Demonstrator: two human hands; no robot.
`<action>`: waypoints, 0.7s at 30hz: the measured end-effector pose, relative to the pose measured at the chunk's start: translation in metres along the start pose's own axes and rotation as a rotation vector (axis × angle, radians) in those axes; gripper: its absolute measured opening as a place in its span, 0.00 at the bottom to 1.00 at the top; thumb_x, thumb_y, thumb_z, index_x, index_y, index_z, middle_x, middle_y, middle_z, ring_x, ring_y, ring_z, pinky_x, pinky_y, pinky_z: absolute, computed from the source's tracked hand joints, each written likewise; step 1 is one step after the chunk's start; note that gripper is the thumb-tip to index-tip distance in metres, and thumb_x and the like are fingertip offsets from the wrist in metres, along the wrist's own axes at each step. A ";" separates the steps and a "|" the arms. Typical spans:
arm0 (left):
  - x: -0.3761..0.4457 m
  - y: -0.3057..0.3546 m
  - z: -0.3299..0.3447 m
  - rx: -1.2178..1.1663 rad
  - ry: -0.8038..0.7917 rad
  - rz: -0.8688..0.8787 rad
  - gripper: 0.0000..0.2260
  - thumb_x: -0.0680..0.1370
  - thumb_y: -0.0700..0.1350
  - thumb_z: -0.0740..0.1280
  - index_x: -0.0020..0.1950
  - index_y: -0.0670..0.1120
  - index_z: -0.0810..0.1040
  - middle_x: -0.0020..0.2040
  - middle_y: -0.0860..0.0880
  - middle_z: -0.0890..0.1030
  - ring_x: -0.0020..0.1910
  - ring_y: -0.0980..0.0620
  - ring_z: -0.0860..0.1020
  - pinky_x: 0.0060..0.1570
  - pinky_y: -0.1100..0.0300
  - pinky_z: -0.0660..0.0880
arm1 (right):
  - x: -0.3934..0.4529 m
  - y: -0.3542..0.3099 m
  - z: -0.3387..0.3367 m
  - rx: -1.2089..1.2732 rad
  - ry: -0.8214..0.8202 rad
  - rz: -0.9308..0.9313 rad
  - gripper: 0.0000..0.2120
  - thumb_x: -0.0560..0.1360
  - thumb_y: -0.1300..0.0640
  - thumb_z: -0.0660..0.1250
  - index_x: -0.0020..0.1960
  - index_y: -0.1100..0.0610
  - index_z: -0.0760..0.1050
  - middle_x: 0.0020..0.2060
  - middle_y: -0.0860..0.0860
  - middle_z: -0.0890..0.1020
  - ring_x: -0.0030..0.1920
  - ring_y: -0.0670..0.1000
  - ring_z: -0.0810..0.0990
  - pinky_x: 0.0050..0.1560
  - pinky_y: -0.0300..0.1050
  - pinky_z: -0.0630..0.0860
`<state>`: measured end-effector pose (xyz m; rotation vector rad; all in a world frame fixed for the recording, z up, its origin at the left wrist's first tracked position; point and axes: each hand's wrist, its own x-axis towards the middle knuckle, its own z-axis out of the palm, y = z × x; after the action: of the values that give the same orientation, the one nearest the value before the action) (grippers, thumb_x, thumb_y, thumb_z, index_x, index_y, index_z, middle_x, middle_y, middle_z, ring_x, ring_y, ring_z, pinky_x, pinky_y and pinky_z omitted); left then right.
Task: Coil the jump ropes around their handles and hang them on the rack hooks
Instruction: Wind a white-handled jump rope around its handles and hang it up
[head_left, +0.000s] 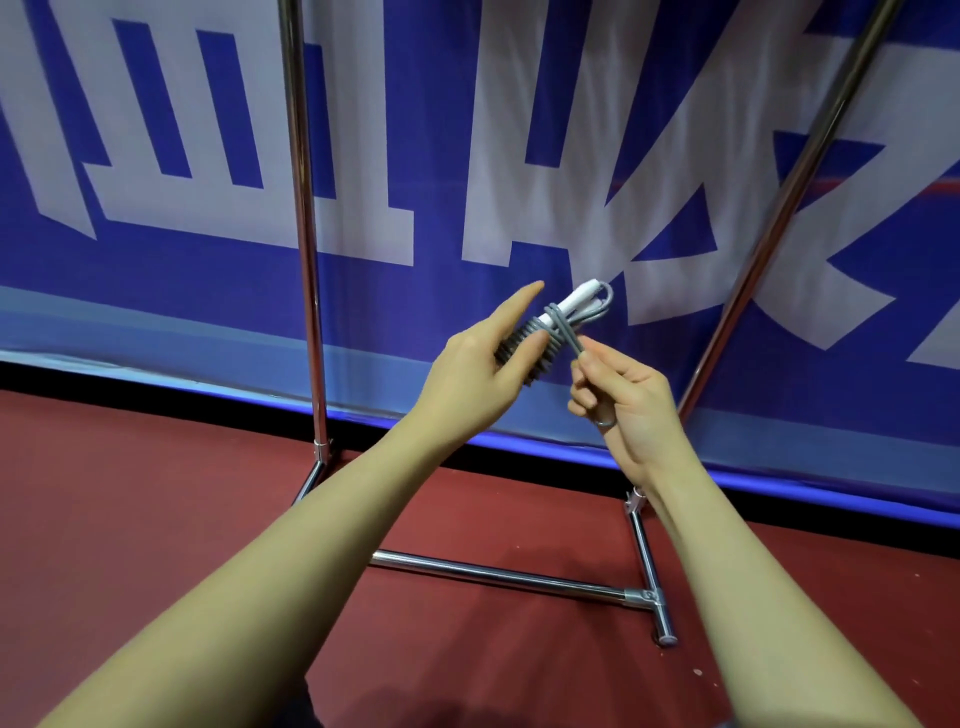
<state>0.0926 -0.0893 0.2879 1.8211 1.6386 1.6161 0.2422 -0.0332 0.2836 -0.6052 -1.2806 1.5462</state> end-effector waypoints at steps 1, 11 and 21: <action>-0.001 0.002 -0.001 -0.108 -0.017 -0.021 0.19 0.81 0.51 0.63 0.72 0.59 0.67 0.38 0.48 0.81 0.34 0.54 0.76 0.37 0.57 0.76 | 0.000 0.000 0.000 -0.002 -0.005 -0.003 0.07 0.78 0.66 0.62 0.50 0.59 0.78 0.30 0.50 0.74 0.26 0.46 0.67 0.30 0.39 0.68; 0.004 -0.001 -0.001 0.369 -0.075 -0.004 0.31 0.76 0.58 0.68 0.77 0.56 0.61 0.55 0.48 0.69 0.50 0.51 0.73 0.50 0.53 0.74 | -0.001 0.000 -0.001 0.033 0.005 0.012 0.09 0.77 0.68 0.61 0.41 0.61 0.78 0.29 0.51 0.71 0.26 0.45 0.64 0.27 0.36 0.64; -0.003 -0.002 0.004 0.068 -0.043 0.056 0.21 0.75 0.59 0.60 0.69 0.60 0.67 0.53 0.52 0.77 0.47 0.49 0.79 0.51 0.46 0.77 | 0.001 0.000 -0.002 -0.044 -0.076 -0.046 0.12 0.79 0.68 0.58 0.56 0.59 0.77 0.32 0.50 0.76 0.31 0.44 0.72 0.35 0.37 0.72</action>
<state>0.0949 -0.0891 0.2835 1.9372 1.6580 1.5502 0.2430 -0.0314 0.2834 -0.5458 -1.3800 1.5185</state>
